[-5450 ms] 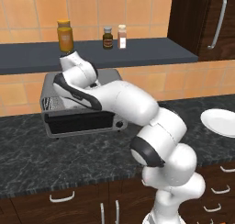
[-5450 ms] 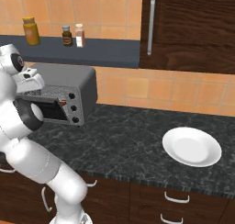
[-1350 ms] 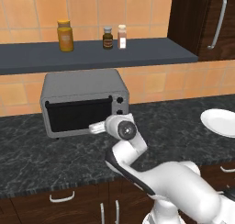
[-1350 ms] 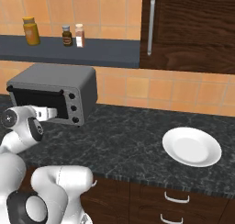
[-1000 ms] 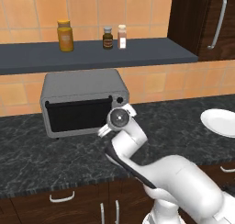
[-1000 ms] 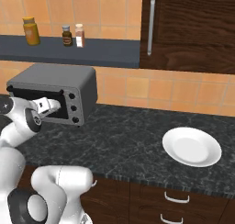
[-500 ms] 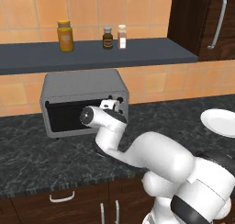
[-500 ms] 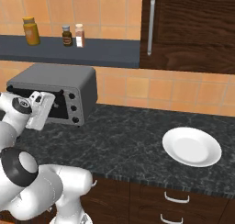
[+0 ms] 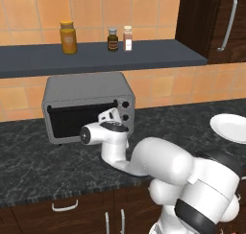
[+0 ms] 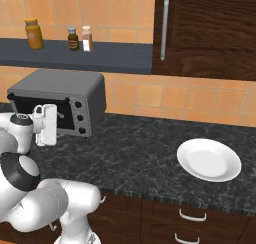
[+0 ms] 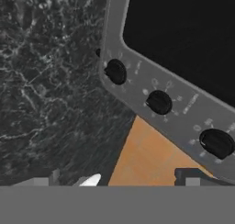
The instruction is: Pick up the kebab skewer and baguette bread, and place them inside the toaster oven. Close the toaster oven door and start by setting the timer.
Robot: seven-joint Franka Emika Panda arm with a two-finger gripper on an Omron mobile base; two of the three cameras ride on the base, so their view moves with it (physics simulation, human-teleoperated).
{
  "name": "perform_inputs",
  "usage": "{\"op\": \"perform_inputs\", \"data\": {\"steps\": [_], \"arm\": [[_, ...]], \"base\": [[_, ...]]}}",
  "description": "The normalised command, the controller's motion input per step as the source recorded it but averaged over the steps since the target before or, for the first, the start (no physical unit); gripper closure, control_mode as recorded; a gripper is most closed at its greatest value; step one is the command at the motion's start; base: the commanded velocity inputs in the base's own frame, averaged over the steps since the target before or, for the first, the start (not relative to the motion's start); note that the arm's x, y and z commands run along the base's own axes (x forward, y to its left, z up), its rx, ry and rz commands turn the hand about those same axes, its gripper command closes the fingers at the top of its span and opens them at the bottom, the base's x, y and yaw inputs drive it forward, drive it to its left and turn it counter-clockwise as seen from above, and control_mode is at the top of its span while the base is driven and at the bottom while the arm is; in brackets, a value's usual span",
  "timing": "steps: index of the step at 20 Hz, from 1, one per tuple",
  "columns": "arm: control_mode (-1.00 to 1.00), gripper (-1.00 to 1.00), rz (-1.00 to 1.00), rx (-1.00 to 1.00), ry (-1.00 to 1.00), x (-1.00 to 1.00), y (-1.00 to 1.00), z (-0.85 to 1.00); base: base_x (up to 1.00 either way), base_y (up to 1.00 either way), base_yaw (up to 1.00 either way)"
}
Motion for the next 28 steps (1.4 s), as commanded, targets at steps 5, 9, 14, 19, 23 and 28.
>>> {"op": "perform_inputs", "data": {"steps": [5,9,14,19,23,28], "arm": [[-1.0,-1.0,0.28,-0.11,0.19,0.0,-0.31,-0.01],[-1.0,-1.0,0.19,-0.12,0.25,0.06,-0.06,0.0],[-1.0,-1.0,0.27,-0.34,0.14,0.0,-0.05,-0.01],[-1.0,-1.0,0.22,-0.35,-0.01,0.02,-0.01,-0.04],[-1.0,-1.0,0.16,-0.21,-0.04,0.34,-0.05,-0.11],[-1.0,-1.0,0.12,-0.13,-0.02,0.24,-0.11,-0.1]], "base": [[0.0,0.0,0.0],[0.0,0.0,0.0],[0.0,0.0,0.0],[0.0,0.0,0.0],[0.0,0.0,0.0],[0.0,0.0,0.0]]}}
